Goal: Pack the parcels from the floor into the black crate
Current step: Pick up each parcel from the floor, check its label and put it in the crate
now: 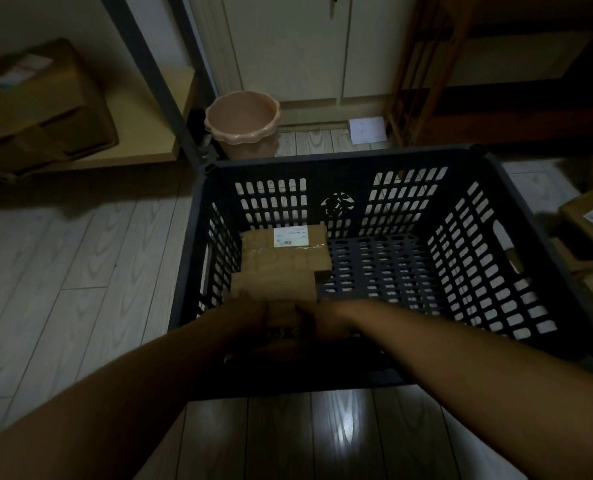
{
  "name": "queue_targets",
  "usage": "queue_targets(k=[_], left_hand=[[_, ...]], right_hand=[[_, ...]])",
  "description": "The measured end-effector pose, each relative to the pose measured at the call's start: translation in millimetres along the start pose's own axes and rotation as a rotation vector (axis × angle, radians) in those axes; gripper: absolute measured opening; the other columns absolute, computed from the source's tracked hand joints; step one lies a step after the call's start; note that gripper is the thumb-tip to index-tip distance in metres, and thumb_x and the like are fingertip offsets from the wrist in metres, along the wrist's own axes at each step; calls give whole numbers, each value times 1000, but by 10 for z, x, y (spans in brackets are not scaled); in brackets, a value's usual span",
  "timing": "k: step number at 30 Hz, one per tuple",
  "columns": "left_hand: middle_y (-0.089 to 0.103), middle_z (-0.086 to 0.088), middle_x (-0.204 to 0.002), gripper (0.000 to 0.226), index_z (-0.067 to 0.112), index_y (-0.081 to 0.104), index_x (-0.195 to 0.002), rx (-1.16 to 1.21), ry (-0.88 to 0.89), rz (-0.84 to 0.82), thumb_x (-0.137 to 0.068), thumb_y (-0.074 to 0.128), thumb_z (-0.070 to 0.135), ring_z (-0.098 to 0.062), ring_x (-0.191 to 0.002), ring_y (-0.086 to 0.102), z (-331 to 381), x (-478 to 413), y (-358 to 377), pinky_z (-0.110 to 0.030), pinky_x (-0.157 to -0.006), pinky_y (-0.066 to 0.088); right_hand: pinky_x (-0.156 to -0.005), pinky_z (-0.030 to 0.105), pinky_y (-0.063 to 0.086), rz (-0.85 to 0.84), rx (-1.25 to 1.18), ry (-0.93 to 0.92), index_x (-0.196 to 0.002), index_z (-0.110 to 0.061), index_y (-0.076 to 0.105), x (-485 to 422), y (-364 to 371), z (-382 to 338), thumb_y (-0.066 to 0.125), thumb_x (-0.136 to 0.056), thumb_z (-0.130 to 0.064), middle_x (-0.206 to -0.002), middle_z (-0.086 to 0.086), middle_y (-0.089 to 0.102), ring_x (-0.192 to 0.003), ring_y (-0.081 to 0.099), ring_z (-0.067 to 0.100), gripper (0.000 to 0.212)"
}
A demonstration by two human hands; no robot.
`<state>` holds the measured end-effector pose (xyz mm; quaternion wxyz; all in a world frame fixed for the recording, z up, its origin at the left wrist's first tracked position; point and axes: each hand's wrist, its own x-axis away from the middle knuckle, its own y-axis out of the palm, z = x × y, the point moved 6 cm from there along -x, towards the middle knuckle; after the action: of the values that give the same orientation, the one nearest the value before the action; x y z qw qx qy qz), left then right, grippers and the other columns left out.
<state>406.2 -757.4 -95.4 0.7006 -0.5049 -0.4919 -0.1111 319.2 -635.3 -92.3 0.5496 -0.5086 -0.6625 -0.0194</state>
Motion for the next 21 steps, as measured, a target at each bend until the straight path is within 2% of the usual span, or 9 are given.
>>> queue_targets(k=[2, 4, 6, 8, 10, 14, 17, 19, 21], left_hand=[[9, -16, -156, 68, 18, 13, -150, 15, 1, -42, -95, 48, 38, -37, -143, 10, 64, 162, -93, -37, -110, 25], [0, -18, -157, 79, 16, 4, -150, -10, 28, -16, -92, 49, 47, -40, -144, 0, 136, 514, -331, -45, -116, 8], [6, -16, -157, 86, 15, 7, -150, 43, 61, 31, -86, 48, 57, -36, -144, 5, 170, 935, -620, -47, -118, 5], [16, -12, -155, 81, 17, 17, -149, 41, 87, 74, -85, 52, 52, -33, -143, 12, 197, 1438, -959, -47, -118, 8], [17, -9, -155, 71, 21, 21, -148, 28, 144, 75, -90, 53, 44, -30, -143, 13, 329, 2102, -1348, -44, -118, 7], [27, -9, -151, 63, 22, 30, -145, 175, 186, 140, -91, 53, 44, -27, -137, 28, 523, 3419, -2192, -41, -116, 20], [42, -9, -139, 49, 19, 45, -135, 358, 144, 182, -91, 56, 38, -26, -124, 43, 638, 4473, -2734, -37, -106, 35], [43, -8, -136, 44, 16, 44, -135, 458, 141, 206, -94, 53, 28, -27, -124, 44, 751, 5096, -2974, -35, -102, 37], [43, -9, -138, 44, 15, 42, -137, 495, 163, 247, -95, 52, 21, -26, -131, 40, 901, 5631, -3158, -33, -103, 34]], right_hand=[[-102, 35, 36, 33, -57, 8, -146, -18, 29, 196, -104, -33, 57, -93, -27, -146, 13, 37, -128, 43, 29, 60], [-100, 36, 41, 78, -132, 37, -140, -17, 40, 536, -284, -64, 57, -93, -29, -140, 13, 45, -122, 49, 28, 52], [-96, 33, 43, 131, -212, 47, -131, -16, 50, 1004, -539, -143, 56, -92, -31, -133, 12, 53, -116, 53, 26, 42], [-93, 30, 42, 174, -284, 48, -127, -16, 53, 1565, -862, -308, 57, -91, -33, -132, 10, 54, -115, 53, 25, 40], [-96, 29, 42, 167, -355, 56, -130, -17, 52, 2169, -1170, -511, 58, -90, -35, -134, 7, 53, -117, 52, 22, 44], [-101, 32, 43, 176, -400, 69, -131, -18, 52, 3385, -1773, -936, 59, -90, -37, -132, 3, 53, -115, 53, 20, 46], [-103, 31, 39, 366, -350, 68, -131, -19, 50, 4306, -2294, -1224, 57, -90, -37, -134, 9, 49, -120, 47, 24, 45], [-106, 34, 35, 485, -288, 77, -133, -15, 47, 4881, -2570, -1394, 55, -91, -38, -134, 12, 45, -125, 41, 28, 49], [-109, 34, 31, 544, -236, 74, -140, -15, 40, 5381, -2751, -1535, 53, -92, -38, -139, 12, 40, -130, 34, 29, 55]])
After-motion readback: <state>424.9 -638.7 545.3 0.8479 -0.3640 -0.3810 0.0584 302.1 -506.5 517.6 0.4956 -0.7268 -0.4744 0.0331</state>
